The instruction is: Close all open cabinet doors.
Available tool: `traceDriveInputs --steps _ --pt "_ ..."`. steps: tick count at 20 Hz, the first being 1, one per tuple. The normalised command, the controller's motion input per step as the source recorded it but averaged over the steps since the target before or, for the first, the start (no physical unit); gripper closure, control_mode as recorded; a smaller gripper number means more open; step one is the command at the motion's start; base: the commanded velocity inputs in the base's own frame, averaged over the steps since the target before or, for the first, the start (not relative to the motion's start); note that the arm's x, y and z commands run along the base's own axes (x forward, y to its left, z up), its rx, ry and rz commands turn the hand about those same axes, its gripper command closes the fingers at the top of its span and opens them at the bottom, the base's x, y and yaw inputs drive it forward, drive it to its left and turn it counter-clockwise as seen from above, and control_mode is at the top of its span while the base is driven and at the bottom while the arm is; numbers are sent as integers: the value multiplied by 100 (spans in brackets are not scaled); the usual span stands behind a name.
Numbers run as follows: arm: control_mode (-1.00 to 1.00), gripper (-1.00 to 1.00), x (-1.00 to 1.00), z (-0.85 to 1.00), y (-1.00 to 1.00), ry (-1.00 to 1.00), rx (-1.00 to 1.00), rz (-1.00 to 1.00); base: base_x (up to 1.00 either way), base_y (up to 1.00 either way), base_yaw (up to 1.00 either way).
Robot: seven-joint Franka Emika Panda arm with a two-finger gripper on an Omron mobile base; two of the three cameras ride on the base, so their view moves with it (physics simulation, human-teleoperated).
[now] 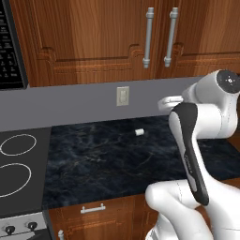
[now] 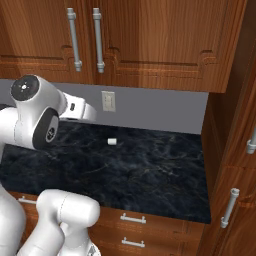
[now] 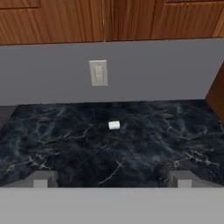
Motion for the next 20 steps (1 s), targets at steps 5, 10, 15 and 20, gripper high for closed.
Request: traceDriveInputs --steps 5,10,15,20 --pt "-100 -100 -23 -24 0 5 -14 2 0 0 0" --pt "-100 -100 -10 -26 2 12 0 0 0 0 0" --pt "-100 -100 0 0 0 0 2 0 0 0 0" --pt "-100 -100 0 0 0 0 0 0 0 0 0"
